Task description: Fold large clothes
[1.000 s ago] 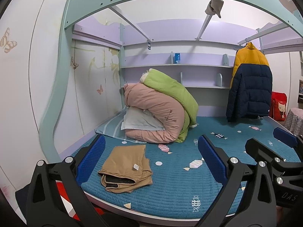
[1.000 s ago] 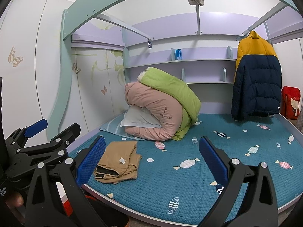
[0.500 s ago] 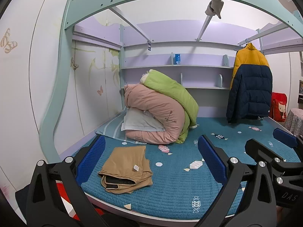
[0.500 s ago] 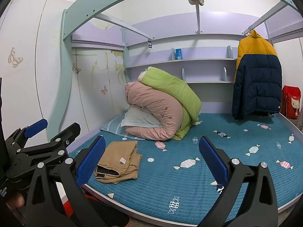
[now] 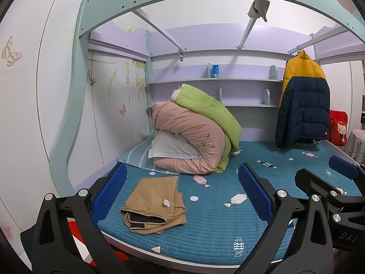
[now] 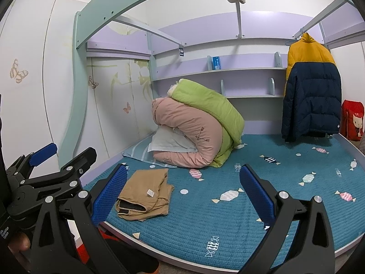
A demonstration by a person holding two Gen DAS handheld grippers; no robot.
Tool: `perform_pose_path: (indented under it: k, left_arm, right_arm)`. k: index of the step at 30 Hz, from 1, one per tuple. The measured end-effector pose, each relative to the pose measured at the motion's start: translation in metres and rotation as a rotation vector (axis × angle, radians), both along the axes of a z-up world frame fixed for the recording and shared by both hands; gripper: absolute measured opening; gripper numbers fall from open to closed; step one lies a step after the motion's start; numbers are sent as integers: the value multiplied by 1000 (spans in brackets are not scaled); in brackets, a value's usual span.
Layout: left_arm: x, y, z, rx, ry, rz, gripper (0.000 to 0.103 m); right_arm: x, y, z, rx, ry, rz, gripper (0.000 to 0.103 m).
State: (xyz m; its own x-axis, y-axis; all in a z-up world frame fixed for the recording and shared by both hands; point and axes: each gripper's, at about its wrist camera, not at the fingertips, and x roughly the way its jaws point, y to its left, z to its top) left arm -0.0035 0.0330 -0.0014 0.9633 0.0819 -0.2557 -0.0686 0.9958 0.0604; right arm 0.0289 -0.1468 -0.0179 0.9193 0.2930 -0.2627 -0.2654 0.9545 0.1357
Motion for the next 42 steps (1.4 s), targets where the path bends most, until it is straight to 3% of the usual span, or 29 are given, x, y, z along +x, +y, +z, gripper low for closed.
perform_pose_path:
  k: [42]
  left_arm:
    - [-2,3,0,-1,2,4,98]
  right_arm:
    - [-2,5,-3,3,9,5,95]
